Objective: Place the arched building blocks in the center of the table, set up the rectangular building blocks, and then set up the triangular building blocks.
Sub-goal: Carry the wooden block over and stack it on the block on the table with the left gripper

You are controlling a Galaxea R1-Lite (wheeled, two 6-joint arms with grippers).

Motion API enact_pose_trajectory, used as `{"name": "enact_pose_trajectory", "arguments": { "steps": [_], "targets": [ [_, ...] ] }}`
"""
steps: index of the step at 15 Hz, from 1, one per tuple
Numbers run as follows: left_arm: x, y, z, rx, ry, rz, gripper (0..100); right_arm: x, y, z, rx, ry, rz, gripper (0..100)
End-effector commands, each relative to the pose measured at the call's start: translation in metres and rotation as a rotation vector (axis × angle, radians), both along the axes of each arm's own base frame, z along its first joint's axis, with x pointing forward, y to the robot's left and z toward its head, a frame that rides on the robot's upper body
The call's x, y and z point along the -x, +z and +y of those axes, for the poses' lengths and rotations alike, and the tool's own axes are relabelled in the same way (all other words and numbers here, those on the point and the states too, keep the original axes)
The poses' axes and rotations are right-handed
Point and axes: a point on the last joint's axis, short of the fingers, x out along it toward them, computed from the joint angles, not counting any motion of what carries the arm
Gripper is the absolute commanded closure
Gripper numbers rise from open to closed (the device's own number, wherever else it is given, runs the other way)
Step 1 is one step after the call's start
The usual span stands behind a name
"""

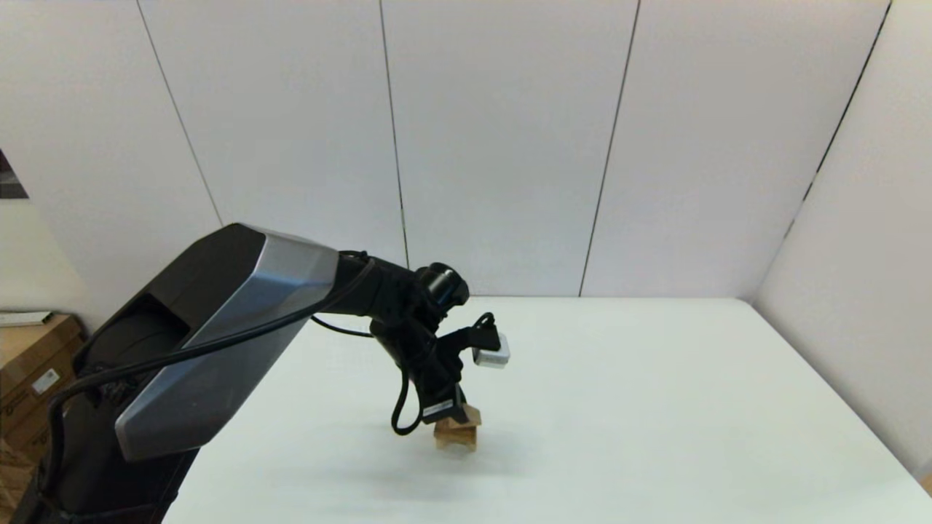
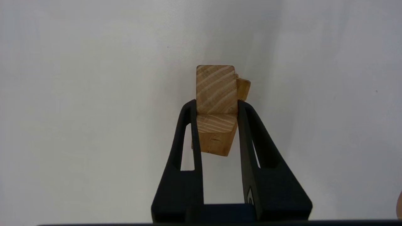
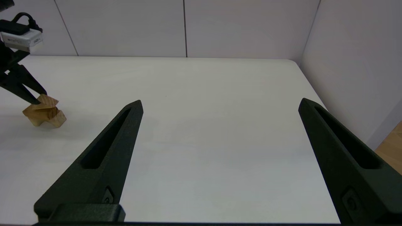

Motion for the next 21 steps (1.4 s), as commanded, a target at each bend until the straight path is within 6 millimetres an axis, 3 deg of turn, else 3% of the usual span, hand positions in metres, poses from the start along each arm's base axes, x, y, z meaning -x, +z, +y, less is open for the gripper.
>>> {"name": "enact_pose_trajectory", "arguments": {
  "steps": [1,21],
  "targets": [
    [0.002,0.012,0.002,0.007,-0.005,-0.018,100,0.0,0.0,0.0,0.0,0.0,-0.001,0],
    [0.008,-0.001,0.001,-0.073,0.001,-0.004,100,0.0,0.0,0.0,0.0,0.0,-0.001,0]
  ]
}}
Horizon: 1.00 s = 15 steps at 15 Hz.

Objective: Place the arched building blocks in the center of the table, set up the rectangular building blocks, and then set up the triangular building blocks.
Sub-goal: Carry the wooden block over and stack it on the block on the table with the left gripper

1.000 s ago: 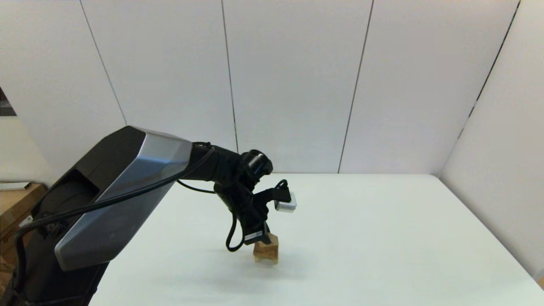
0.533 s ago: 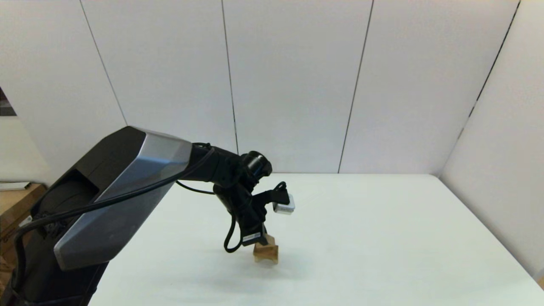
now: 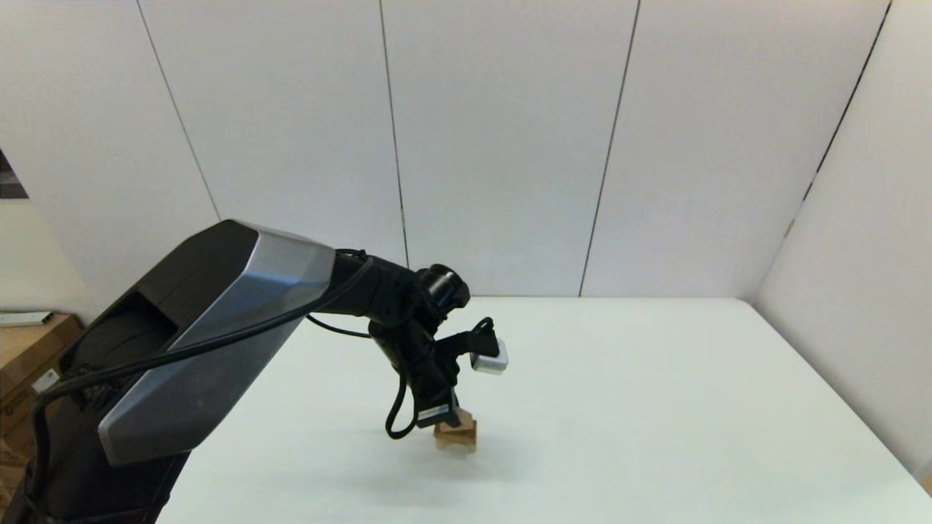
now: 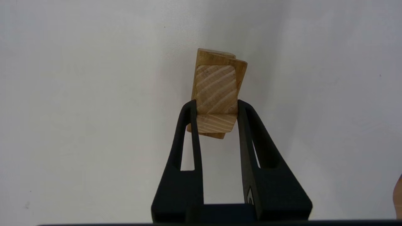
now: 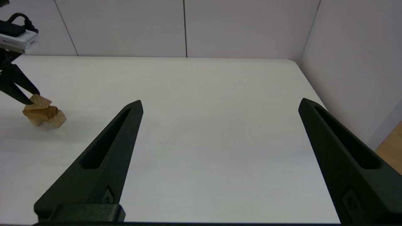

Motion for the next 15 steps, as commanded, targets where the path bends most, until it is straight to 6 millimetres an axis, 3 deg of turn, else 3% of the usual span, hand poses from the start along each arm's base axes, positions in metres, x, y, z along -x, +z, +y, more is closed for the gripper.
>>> {"name": "enact_pose_trajectory", "arguments": {
  "steps": [1,11,12,15],
  "targets": [
    [-0.0004,-0.0051,0.0001,-0.008,-0.003,0.01,100,0.0,0.0,0.0,0.001,0.0,-0.001,0],
    [-0.0021,-0.0084,0.0008,-0.043,0.007,-0.007,100,0.0,0.0,0.0,0.0,0.002,-0.001,0],
    [-0.0021,-0.0084,0.0009,-0.044,0.009,-0.007,0,0.0,0.0,0.0,0.0,0.0,-0.001,0],
    [-0.003,-0.009,0.0003,-0.042,0.013,-0.009,0,0.0,0.0,0.0,0.001,0.0,-0.001,0]
  ]
}}
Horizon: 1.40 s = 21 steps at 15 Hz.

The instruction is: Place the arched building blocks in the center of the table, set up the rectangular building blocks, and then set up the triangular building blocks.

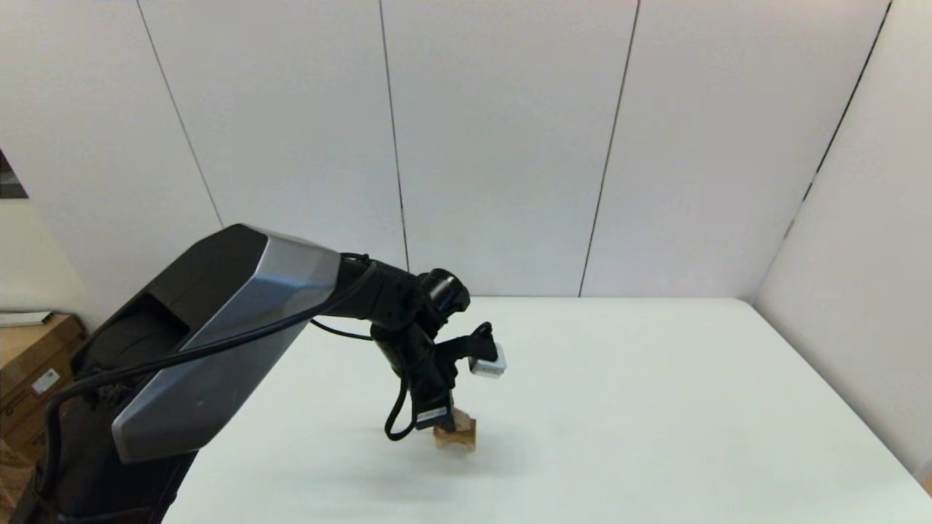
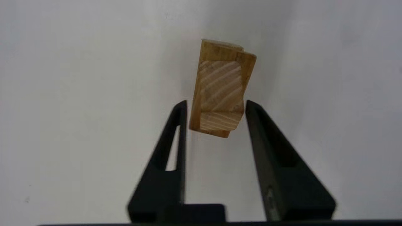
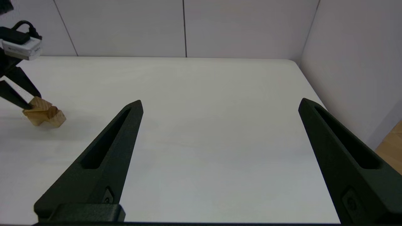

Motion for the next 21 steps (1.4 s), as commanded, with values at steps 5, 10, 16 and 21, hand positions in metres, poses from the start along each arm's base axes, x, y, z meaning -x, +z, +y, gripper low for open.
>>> {"name": "enact_pose_trajectory", "arguments": {
  "steps": [5,10,16,21],
  "targets": [
    [-0.003,0.022,-0.001,0.044,0.001,-0.05,0,0.0,0.0,0.0,0.001,0.002,-0.001,0],
    [0.017,0.116,0.021,0.193,0.08,-0.181,0,0.0,0.0,0.0,0.0,0.002,-0.001,0],
    [0.133,0.256,0.099,0.341,0.257,-0.263,0,0.0,0.0,0.0,0.0,0.0,-0.001,0],
    [0.256,0.308,0.185,0.541,0.453,-0.463,0,0.0,0.0,0.0,0.0,0.0,-0.001,0]
  ]
}}
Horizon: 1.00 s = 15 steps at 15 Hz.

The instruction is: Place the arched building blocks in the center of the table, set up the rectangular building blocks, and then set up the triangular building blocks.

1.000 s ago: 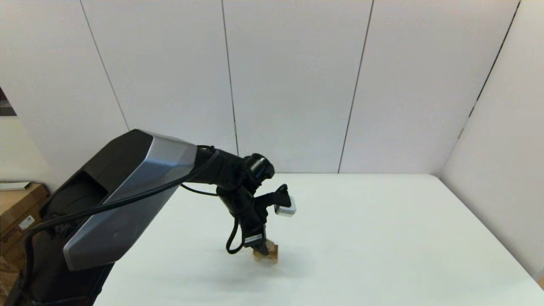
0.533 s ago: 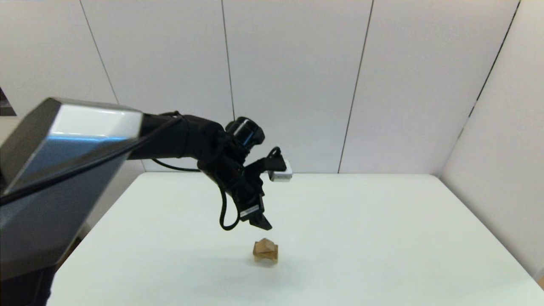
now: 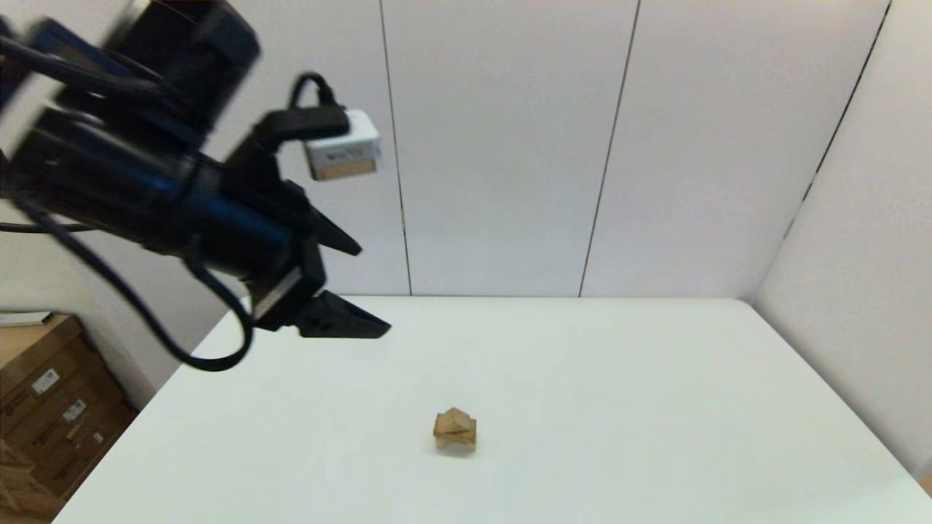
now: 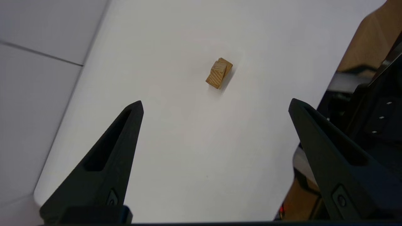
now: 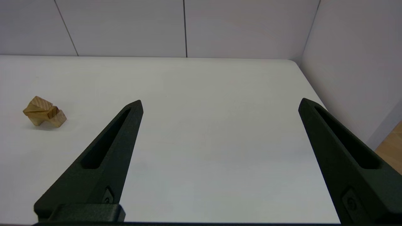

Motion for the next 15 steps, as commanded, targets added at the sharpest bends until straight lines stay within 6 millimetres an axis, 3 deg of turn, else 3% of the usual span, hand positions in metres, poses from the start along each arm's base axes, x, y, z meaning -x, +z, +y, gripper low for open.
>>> {"name": "enact_pose_trajectory", "arguments": {
  "steps": [1,5,8,10,15],
  "targets": [
    [0.131,0.044,0.097,0.181,0.235,-0.207,0,0.0,0.0,0.0,0.0,0.0,-0.001,0],
    [0.213,0.029,0.135,0.246,0.465,-0.393,0,0.0,0.0,0.0,0.0,0.002,-0.001,0],
    [0.3,-0.002,0.129,0.432,0.514,-0.54,0,0.0,0.0,0.0,0.001,0.002,-0.001,0],
    [0.32,-0.026,0.127,0.458,0.522,-0.559,0,0.0,0.0,0.0,0.0,0.0,-0.001,0],
    [0.335,-0.083,0.13,0.466,0.579,-0.546,0,0.0,0.0,0.0,0.0,0.0,-0.001,0]
  ]
}}
